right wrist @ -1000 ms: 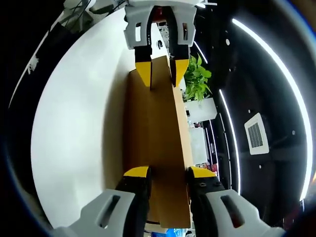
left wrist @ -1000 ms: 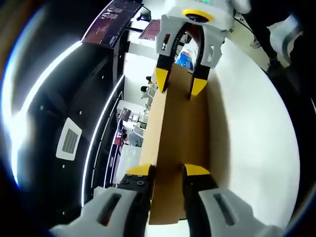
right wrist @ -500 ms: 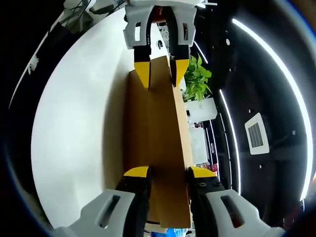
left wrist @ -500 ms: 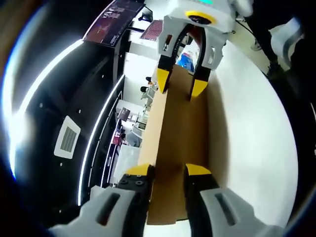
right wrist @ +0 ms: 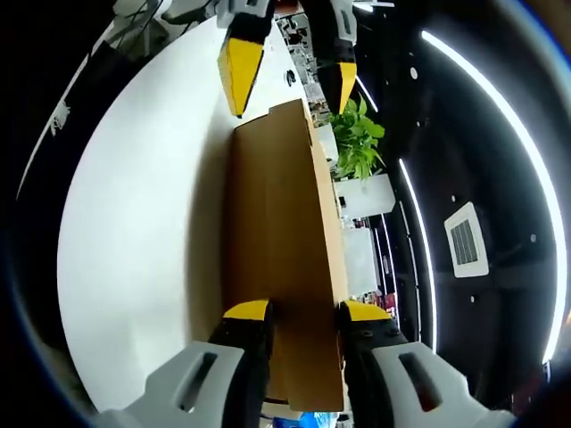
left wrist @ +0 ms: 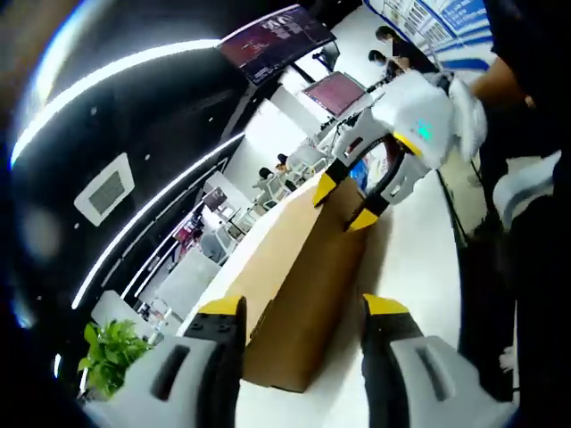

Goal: Operate the shoe box by opening the lid, removing the specified soft item, and placing it in the target area until the item is outside and the box remains undamaged.

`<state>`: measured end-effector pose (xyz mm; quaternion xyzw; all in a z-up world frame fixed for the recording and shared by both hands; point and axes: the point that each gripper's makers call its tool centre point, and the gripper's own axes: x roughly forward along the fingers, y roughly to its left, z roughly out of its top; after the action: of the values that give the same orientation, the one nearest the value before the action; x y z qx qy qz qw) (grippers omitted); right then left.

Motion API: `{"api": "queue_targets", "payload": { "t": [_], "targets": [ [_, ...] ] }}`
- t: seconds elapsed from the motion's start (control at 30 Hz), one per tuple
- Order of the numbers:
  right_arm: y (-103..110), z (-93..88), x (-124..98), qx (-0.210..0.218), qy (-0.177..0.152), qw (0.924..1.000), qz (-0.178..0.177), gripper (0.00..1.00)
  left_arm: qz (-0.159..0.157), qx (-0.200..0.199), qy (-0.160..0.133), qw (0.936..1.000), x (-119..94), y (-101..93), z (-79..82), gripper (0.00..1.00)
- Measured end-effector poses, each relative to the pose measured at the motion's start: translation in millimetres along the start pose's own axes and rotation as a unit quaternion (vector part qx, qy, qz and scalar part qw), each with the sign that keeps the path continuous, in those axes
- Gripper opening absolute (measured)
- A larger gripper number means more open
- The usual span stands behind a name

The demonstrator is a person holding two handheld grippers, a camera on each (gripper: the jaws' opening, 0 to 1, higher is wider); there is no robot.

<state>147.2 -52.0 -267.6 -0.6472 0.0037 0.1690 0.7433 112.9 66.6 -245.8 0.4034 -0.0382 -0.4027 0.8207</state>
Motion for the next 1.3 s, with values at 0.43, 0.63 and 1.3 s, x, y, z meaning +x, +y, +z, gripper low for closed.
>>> {"api": "queue_targets", "payload": {
  "t": [0.43, 0.63, 1.3],
  "targets": [
    [2.0, -2.5, -0.8, 0.007, 0.018, 0.9998, 0.01, 0.32, -0.039, -0.3, -0.02, 0.9528, -79.3, -12.3, -10.4, 0.78],
    [2.2, -2.2, -1.0, 0.006, 0.022, 0.9997, 0.014, 0.34, -0.034, -0.385, -0.008, 0.9224, -106.7, -14.7, -14.6, 0.92],
    [2.4, 4.9, -8.3, 0.024, 0.032, 0.9988, 0.028, 0.45, 0.019, -0.399, 0.035, 0.9163, -152.4, -6.0, -34.9, 0.99]
  ]
}}
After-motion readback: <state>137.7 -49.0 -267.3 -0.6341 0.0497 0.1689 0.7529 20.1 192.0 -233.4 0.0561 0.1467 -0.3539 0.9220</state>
